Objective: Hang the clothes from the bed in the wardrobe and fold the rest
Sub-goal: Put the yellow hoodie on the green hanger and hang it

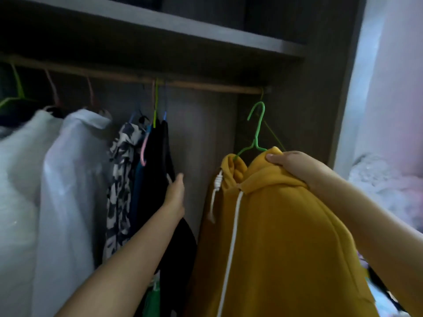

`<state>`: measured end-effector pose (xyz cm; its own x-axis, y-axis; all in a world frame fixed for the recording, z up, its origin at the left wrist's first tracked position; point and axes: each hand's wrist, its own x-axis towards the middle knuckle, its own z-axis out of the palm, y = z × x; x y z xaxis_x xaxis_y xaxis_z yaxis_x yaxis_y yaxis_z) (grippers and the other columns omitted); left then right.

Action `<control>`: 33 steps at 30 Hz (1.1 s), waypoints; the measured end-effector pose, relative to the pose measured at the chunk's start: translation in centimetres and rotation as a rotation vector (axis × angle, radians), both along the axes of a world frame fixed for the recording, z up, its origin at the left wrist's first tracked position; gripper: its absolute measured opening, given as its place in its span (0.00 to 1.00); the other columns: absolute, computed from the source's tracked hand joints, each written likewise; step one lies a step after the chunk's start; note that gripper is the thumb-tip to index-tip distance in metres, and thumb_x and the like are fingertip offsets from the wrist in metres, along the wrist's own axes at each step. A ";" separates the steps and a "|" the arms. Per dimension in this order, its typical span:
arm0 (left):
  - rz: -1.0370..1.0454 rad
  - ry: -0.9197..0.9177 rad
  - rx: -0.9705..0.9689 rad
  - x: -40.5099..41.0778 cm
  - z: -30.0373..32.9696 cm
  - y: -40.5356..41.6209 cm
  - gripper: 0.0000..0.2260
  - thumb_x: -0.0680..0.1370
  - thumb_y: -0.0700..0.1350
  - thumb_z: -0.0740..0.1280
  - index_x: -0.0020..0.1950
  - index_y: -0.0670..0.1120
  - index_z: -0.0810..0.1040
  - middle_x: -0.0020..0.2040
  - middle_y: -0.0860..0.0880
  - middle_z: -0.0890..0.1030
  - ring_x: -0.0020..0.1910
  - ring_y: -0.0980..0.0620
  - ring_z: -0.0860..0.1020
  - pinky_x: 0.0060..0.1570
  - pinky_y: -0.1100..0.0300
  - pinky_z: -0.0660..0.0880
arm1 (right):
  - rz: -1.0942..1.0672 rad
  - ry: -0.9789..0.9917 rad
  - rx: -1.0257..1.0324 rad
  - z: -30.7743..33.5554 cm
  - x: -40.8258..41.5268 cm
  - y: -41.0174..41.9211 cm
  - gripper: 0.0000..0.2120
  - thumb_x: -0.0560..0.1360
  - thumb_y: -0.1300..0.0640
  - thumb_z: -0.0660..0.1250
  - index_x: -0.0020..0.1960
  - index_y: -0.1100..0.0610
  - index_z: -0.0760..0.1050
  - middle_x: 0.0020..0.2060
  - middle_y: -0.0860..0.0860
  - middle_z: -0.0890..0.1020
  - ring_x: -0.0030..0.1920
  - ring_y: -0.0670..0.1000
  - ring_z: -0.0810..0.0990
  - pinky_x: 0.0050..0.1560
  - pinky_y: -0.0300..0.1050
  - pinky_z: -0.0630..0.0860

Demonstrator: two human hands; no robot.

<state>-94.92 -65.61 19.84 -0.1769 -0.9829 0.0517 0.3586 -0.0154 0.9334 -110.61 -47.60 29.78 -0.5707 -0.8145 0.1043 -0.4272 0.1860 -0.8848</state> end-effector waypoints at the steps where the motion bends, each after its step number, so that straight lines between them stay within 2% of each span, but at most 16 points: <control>1: 0.050 0.023 0.008 0.5 0.2 -0.8 0.26 0.83 0.50 0.56 0.78 0.54 0.48 0.73 0.48 0.63 0.69 0.46 0.66 0.62 0.55 0.64 | 0.008 -0.003 -0.015 0.4 0.5 -1.6 0.20 0.79 0.47 0.62 0.67 0.55 0.70 0.42 0.50 0.77 0.42 0.52 0.78 0.44 0.47 0.75; 4: 0.097 0.021 -0.073 1.7 1.2 -4.0 0.27 0.82 0.48 0.57 0.78 0.56 0.47 0.77 0.48 0.57 0.73 0.46 0.61 0.68 0.51 0.60 | 0.048 0.005 -0.082 1.8 2.2 -7.2 0.20 0.80 0.48 0.61 0.69 0.54 0.69 0.42 0.49 0.77 0.43 0.51 0.78 0.49 0.49 0.75; 7: 0.085 0.059 -0.188 2.7 3.1 -6.4 0.29 0.81 0.45 0.59 0.78 0.56 0.50 0.77 0.51 0.57 0.74 0.49 0.60 0.66 0.57 0.60 | 0.095 0.041 -0.155 3.7 4.1 -12.1 0.18 0.80 0.50 0.60 0.68 0.56 0.69 0.41 0.48 0.76 0.41 0.49 0.76 0.48 0.46 0.72; 11: 0.038 0.117 -0.237 3.9 5.1 -8.1 0.28 0.81 0.45 0.60 0.78 0.55 0.52 0.76 0.51 0.60 0.72 0.49 0.63 0.70 0.50 0.63 | 0.135 0.105 -0.201 8.2 5.9 -18.7 0.19 0.80 0.51 0.60 0.68 0.57 0.68 0.43 0.49 0.74 0.42 0.49 0.75 0.41 0.44 0.71; 13: 0.011 0.116 -0.240 4.3 5.1 -8.2 0.28 0.81 0.44 0.60 0.78 0.55 0.53 0.76 0.52 0.60 0.72 0.50 0.63 0.71 0.49 0.62 | 0.116 0.149 -0.196 9.7 6.4 -21.5 0.19 0.80 0.51 0.60 0.68 0.58 0.66 0.43 0.50 0.73 0.44 0.50 0.74 0.46 0.46 0.70; 18: 0.028 0.081 -0.272 5.5 4.8 -8.3 0.27 0.81 0.42 0.60 0.77 0.54 0.55 0.76 0.52 0.61 0.72 0.52 0.63 0.66 0.58 0.62 | 0.097 0.287 -0.111 8.1 6.3 -26.1 0.17 0.81 0.56 0.57 0.65 0.65 0.69 0.58 0.59 0.76 0.58 0.58 0.75 0.56 0.50 0.72; 22: 0.043 0.041 -0.292 6.0 4.5 -7.8 0.26 0.81 0.40 0.59 0.77 0.53 0.57 0.75 0.50 0.63 0.71 0.52 0.64 0.68 0.56 0.63 | 0.065 0.334 -0.061 5.5 5.4 -27.6 0.18 0.81 0.53 0.57 0.63 0.65 0.71 0.60 0.61 0.76 0.59 0.60 0.75 0.52 0.48 0.72; 25: 0.033 0.004 -0.289 5.8 4.3 -6.9 0.25 0.81 0.41 0.59 0.77 0.53 0.57 0.75 0.50 0.63 0.71 0.51 0.64 0.66 0.57 0.63 | 0.058 0.345 -0.088 5.5 5.0 -27.5 0.20 0.81 0.51 0.57 0.64 0.65 0.71 0.61 0.62 0.75 0.60 0.60 0.75 0.55 0.47 0.71; 29: 0.023 -0.059 -0.333 4.9 3.8 -5.3 0.23 0.81 0.41 0.59 0.75 0.51 0.60 0.74 0.49 0.65 0.70 0.52 0.65 0.59 0.62 0.63 | 0.056 0.355 -0.148 4.3 4.2 -25.7 0.28 0.80 0.43 0.56 0.71 0.63 0.65 0.64 0.61 0.74 0.59 0.61 0.77 0.58 0.52 0.76; 33: 0.094 -0.150 -0.458 3.5 3.5 -3.5 0.20 0.81 0.41 0.59 0.73 0.49 0.64 0.72 0.49 0.66 0.70 0.53 0.65 0.62 0.63 0.63 | -0.025 0.492 -0.302 1.4 2.2 -21.7 0.25 0.81 0.43 0.54 0.72 0.57 0.63 0.66 0.57 0.72 0.64 0.57 0.73 0.63 0.53 0.72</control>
<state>-91.44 -69.13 23.39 -0.1265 -0.8772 0.4631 0.2002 0.4347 0.8781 -108.38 -69.30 31.23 -0.4145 -0.6945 0.5880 -0.8009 -0.0284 -0.5982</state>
